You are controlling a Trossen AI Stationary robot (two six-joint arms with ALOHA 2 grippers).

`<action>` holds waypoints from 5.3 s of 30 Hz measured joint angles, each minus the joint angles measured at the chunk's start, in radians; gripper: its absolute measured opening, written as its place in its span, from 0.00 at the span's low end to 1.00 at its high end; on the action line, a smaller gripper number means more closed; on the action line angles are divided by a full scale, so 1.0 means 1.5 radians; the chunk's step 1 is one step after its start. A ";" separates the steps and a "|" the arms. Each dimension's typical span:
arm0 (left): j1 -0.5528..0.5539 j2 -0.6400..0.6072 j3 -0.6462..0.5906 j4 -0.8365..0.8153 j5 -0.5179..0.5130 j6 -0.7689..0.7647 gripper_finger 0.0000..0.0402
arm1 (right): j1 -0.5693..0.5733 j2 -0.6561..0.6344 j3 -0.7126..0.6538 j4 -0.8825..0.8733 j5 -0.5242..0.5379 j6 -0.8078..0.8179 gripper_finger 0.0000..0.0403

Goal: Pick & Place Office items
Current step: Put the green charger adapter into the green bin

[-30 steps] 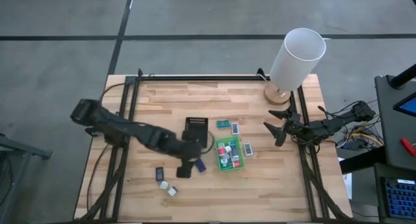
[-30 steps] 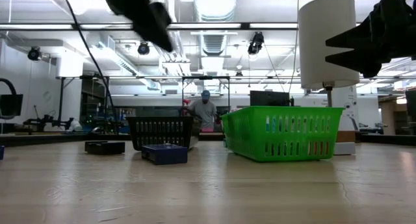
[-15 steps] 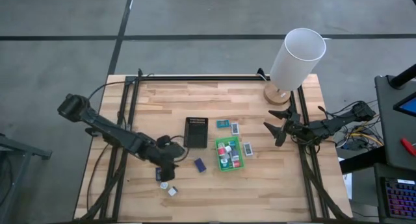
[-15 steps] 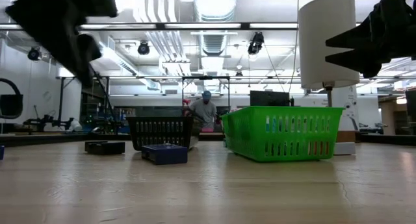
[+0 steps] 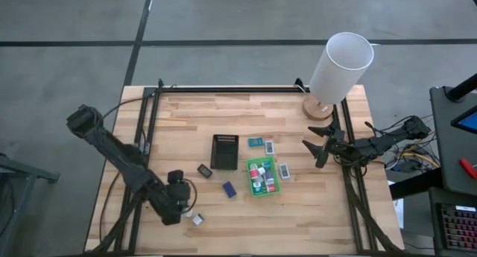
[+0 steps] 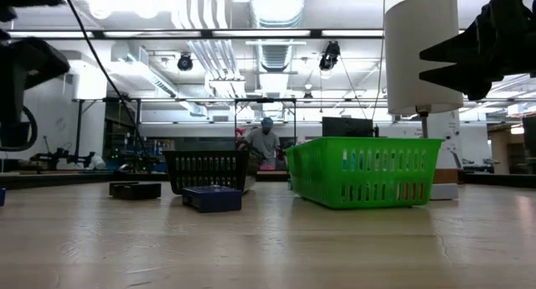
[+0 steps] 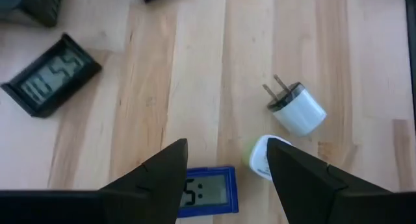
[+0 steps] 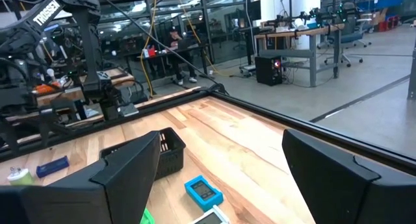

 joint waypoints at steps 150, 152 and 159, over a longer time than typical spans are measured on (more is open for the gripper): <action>-0.055 0.086 -0.161 0.383 0.033 0.113 0.36 | 0.000 0.000 0.000 0.000 0.000 0.000 0.79; -0.055 0.081 -0.157 0.370 0.031 0.117 0.35 | 0.000 0.000 0.000 0.000 0.000 0.000 0.79; -0.043 0.064 -0.127 0.320 0.025 0.147 0.38 | 0.000 0.000 0.000 0.000 0.000 0.000 0.81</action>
